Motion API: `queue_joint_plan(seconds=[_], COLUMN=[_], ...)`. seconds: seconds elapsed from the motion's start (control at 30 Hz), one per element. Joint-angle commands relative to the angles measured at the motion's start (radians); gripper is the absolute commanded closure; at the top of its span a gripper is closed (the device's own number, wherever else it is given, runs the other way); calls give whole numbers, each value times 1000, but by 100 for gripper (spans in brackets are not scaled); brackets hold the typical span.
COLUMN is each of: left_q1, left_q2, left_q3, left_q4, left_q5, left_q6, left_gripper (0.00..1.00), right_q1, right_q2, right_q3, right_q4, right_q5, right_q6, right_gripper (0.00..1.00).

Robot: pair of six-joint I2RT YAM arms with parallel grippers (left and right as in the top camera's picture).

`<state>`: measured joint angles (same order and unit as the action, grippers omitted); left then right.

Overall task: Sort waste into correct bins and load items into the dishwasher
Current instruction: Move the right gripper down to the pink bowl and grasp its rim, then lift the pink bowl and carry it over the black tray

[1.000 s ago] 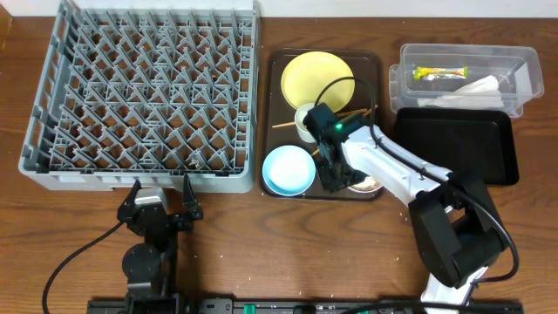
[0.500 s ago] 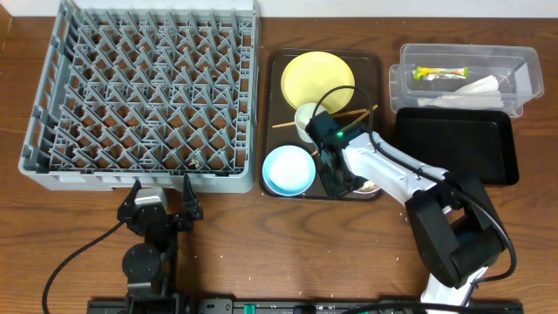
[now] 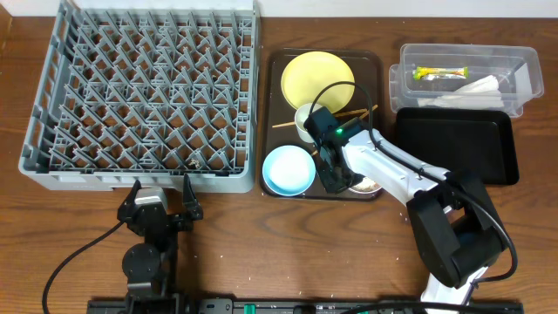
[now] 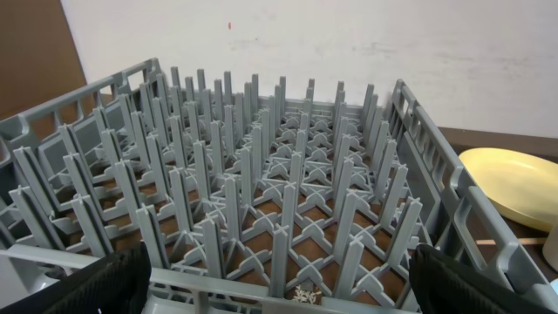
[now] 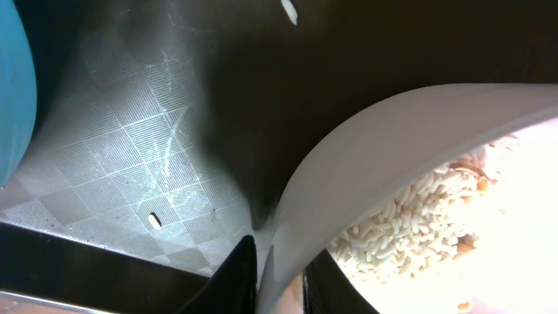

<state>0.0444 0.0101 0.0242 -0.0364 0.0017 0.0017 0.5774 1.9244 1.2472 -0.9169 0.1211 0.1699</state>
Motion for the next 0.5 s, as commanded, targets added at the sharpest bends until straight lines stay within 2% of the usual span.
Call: queue_joint_plan(seconds=[0.0, 0.1, 0.47], left_q1=[-3, -3, -3], left_q2=[-6, -6, -6], left_q3=[-20, -20, -20], left_q4=[-37, -37, -37], left_q5=[-12, -12, -12], left_q6=[13, 13, 13], left_gripper=[4, 4, 4], right_q1=[6, 6, 6], right_q2=[-2, -2, -17], right_q3=[19, 19, 76], right_q4=[1, 1, -63], right_q5=[6, 6, -24], right_q6=[-63, -75, -74], right_gripper=[87, 99, 99])
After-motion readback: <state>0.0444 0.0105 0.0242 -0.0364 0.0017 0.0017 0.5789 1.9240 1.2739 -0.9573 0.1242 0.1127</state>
